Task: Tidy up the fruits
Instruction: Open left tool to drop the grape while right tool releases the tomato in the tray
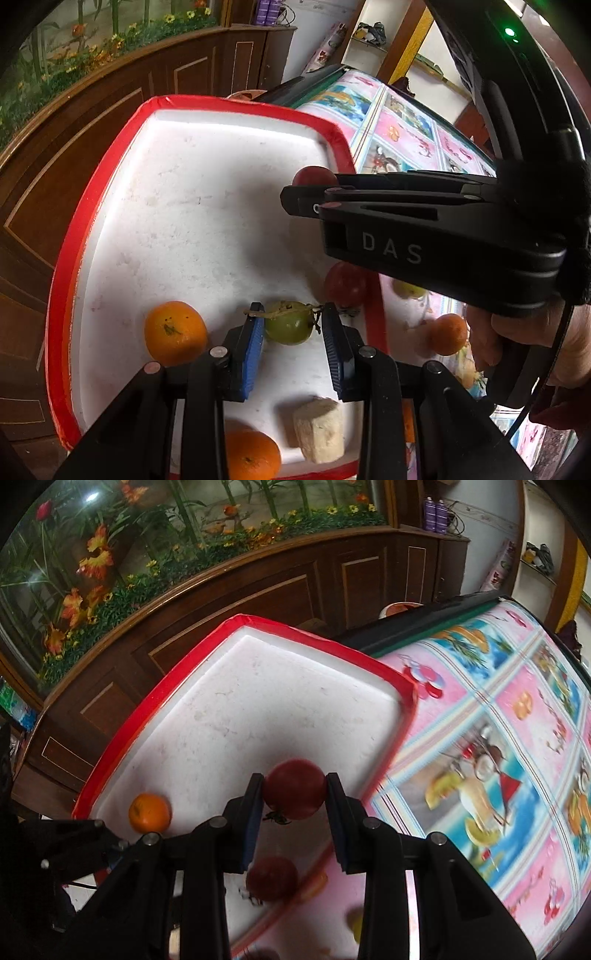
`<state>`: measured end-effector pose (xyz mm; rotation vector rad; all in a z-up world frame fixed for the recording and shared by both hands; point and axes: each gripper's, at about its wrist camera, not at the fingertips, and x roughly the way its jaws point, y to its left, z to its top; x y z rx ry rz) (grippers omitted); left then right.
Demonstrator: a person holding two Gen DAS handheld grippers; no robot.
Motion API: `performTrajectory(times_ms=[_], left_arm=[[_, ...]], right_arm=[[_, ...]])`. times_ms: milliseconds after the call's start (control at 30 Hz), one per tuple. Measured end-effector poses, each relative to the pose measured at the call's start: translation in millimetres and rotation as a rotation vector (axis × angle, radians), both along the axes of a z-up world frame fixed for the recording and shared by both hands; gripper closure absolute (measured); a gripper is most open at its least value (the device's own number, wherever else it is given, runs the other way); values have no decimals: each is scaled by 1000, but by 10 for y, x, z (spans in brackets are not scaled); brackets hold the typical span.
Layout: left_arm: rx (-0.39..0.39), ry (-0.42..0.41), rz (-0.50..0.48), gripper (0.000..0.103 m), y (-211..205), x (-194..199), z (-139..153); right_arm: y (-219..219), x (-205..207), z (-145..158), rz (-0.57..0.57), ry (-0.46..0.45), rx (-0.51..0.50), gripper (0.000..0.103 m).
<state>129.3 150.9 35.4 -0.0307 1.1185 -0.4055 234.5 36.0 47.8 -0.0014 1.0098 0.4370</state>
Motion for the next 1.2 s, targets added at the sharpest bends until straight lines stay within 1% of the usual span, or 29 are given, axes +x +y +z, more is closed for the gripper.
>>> performTrajectory(times_ms=[333, 500, 600, 633, 700, 867, 933, 967, 1033, 1200], left_arm=[[-13, -4, -4, 71, 30, 67, -19], [-14, 0, -2, 70, 23, 93, -19], [-6, 5, 0, 66, 14, 80, -22], [-4, 5, 2, 63, 21, 76, -24], [-2, 8, 10, 59, 27, 67, -31], [-3, 5, 25, 50, 57, 24, -6], [4, -8, 28, 41, 49, -9, 25], [9, -14, 29, 39, 45, -25, 38], [25, -28, 36, 30, 40, -60, 67], [37, -36, 50, 27, 43, -129, 108]], right_arm=[[89, 112, -217, 8, 41, -18, 67], [87, 105, -230, 11, 44, -21, 67], [95, 109, -226, 7, 46, -21, 67], [92, 105, -224, 5, 46, -22, 65], [74, 89, -202, 0, 39, -12, 58], [27, 26, -95, -9, 8, -5, 50], [1, -2, -51, -15, 0, 2, 48], [-17, -22, -21, -19, -7, 5, 47], [-48, -70, 36, -26, -22, 9, 42], [-198, -249, 194, -64, -61, 26, 32]])
